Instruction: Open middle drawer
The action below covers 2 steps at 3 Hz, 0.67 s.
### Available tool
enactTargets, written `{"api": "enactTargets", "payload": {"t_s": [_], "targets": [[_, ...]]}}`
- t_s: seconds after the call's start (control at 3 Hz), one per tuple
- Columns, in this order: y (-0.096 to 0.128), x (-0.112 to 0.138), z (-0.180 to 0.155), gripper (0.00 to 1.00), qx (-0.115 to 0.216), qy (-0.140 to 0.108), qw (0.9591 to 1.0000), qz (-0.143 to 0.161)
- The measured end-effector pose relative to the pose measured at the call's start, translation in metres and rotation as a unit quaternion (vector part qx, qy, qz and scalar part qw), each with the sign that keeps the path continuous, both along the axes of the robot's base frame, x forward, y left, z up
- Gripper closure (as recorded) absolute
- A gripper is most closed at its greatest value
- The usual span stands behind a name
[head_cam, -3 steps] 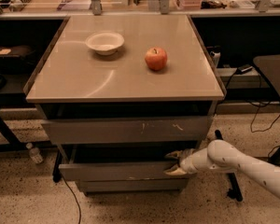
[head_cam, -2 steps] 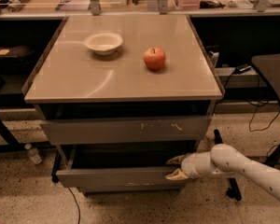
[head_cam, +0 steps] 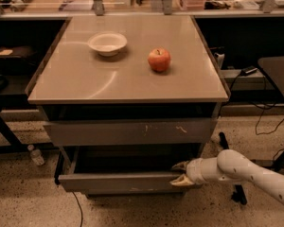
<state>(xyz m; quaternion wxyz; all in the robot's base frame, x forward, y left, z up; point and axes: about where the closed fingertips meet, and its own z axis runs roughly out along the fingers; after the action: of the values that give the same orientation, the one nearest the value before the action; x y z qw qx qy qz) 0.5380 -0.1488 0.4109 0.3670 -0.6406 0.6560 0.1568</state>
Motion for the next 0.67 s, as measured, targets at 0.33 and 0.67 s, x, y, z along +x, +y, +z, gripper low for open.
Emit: {"api": "enactTargets", "payload": {"t_s": [0.33, 0.67], "targets": [[0.0008, -0.0010, 0.0000, 1.00, 0.000, 0.000, 1.0000, 0.000], [0.0009, -0.0010, 0.0000, 0.80, 0.000, 0.000, 1.0000, 0.000]]}}
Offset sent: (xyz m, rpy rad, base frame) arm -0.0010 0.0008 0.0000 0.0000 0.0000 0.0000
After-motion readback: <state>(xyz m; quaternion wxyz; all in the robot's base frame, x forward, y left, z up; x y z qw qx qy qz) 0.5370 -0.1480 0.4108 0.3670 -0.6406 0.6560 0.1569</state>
